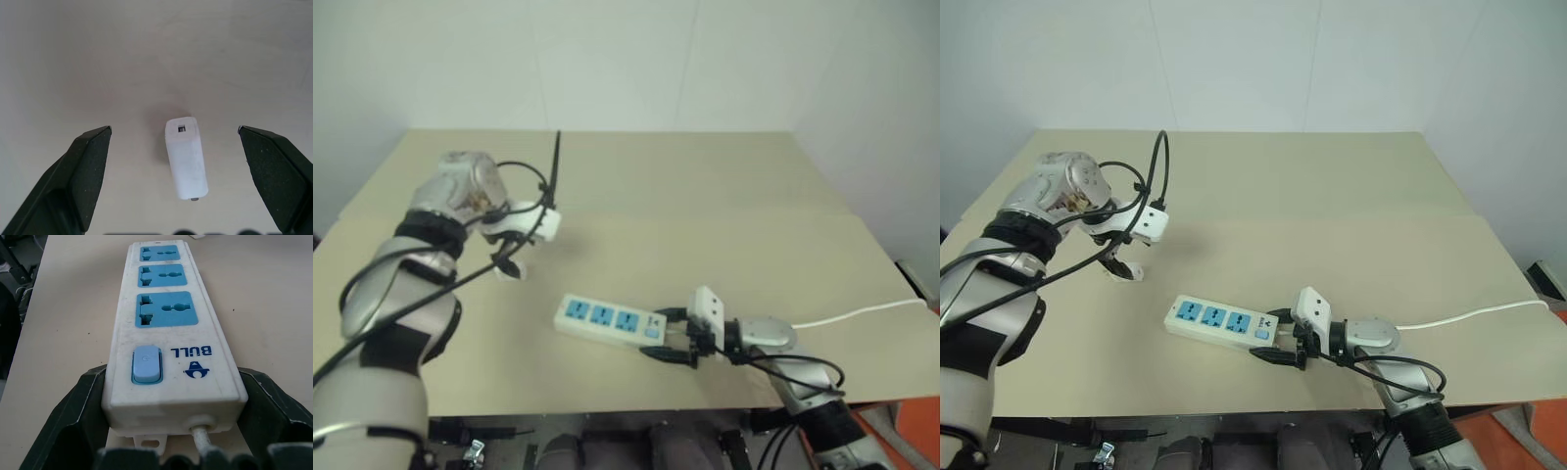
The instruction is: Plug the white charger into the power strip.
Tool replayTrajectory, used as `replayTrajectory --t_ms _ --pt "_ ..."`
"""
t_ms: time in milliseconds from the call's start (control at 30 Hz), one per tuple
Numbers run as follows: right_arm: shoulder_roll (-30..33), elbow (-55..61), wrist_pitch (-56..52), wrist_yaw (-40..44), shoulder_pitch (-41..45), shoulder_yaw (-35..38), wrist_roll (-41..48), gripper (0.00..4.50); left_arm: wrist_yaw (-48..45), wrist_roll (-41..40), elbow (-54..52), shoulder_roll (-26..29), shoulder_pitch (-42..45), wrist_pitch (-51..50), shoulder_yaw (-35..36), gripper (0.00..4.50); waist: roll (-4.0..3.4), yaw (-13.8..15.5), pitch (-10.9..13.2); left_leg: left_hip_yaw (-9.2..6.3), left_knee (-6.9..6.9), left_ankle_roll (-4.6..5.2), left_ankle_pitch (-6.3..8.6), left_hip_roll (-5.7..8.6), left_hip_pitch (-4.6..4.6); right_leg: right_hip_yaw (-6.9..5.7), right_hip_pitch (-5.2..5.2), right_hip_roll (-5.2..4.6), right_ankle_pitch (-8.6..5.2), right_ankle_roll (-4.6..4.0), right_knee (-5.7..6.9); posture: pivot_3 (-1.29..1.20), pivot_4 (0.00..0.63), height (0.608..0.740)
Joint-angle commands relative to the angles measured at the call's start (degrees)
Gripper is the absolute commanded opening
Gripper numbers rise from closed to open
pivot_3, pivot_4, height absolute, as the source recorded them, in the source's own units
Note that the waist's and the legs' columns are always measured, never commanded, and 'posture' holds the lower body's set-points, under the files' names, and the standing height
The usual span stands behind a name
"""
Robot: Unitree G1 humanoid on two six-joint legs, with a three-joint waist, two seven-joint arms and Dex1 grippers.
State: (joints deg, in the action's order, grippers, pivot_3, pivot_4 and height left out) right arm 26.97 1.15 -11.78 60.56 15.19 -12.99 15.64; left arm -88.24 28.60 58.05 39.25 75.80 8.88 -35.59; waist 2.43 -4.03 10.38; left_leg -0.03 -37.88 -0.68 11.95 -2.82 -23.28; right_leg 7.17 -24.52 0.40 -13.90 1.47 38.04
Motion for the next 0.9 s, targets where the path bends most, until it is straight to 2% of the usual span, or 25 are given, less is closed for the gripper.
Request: replayTrajectory --t_ms 33,900 --pt "-0.27 1.2 -0.19 -1.34 -0.1 -0.51 -1.04 3.43 0.49 1.51 1.69 -0.42 1.75 0.36 0.25 4.5 0.0 0.01 0.0 -0.01 0.0 0.0 0.0 0.0 0.0 -0.01 0.0 0.01 0.0 0.0 0.0 0.0 0.15 0.74" --pt "-1.2 1.28 -0.42 -3.0 -0.27 -0.89 -2.44 3.43 3.02 6.82 4.46 -2.94 -0.71 1.6 -0.42 4.5 0.02 -0.04 -0.01 -0.06 0.0 0.0 0.0 0.0 0.05 0.0 0.02 0.04 0.02 0.02 0.05 0.0 0.15 0.74"
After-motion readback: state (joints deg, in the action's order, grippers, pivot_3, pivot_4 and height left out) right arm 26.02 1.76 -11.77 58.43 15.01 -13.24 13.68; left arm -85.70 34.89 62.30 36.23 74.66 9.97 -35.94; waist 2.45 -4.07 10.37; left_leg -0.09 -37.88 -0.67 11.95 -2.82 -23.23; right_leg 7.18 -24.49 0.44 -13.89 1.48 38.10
